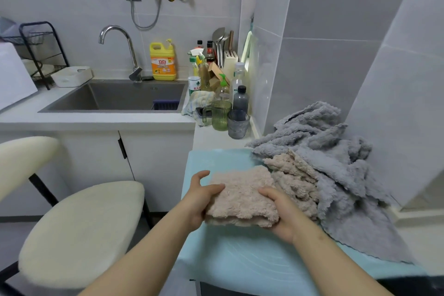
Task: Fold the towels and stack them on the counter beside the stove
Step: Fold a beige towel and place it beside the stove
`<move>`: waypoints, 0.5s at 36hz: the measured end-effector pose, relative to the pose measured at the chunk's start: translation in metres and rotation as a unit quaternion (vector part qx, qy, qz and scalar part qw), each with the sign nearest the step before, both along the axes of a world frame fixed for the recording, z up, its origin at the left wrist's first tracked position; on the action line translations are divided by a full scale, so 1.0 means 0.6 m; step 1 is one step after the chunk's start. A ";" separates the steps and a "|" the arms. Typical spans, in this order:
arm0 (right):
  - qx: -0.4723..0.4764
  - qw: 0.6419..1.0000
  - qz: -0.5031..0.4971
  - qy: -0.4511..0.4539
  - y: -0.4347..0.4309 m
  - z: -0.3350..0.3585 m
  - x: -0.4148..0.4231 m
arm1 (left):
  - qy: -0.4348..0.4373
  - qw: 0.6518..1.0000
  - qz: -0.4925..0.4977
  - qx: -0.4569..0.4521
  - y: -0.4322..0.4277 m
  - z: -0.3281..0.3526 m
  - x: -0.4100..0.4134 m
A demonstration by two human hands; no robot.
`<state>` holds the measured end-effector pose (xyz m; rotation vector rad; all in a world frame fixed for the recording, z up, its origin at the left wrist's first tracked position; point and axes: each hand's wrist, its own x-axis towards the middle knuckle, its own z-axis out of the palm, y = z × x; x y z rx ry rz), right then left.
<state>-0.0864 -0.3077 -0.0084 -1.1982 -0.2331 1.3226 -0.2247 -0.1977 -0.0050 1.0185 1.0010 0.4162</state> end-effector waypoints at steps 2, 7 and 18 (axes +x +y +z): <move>0.000 1.000 -0.019 -0.013 -0.019 0.000 -0.006 | 0.010 0.999 -0.024 0.031 -0.015 0.007 0.000; 0.004 0.996 -0.065 -0.054 -0.076 0.014 -0.027 | 0.023 0.992 -0.094 0.077 -0.050 0.027 -0.004; -0.006 0.985 -0.156 -0.078 -0.228 0.032 -0.168 | -0.037 0.980 -0.182 0.064 -0.172 0.046 -0.120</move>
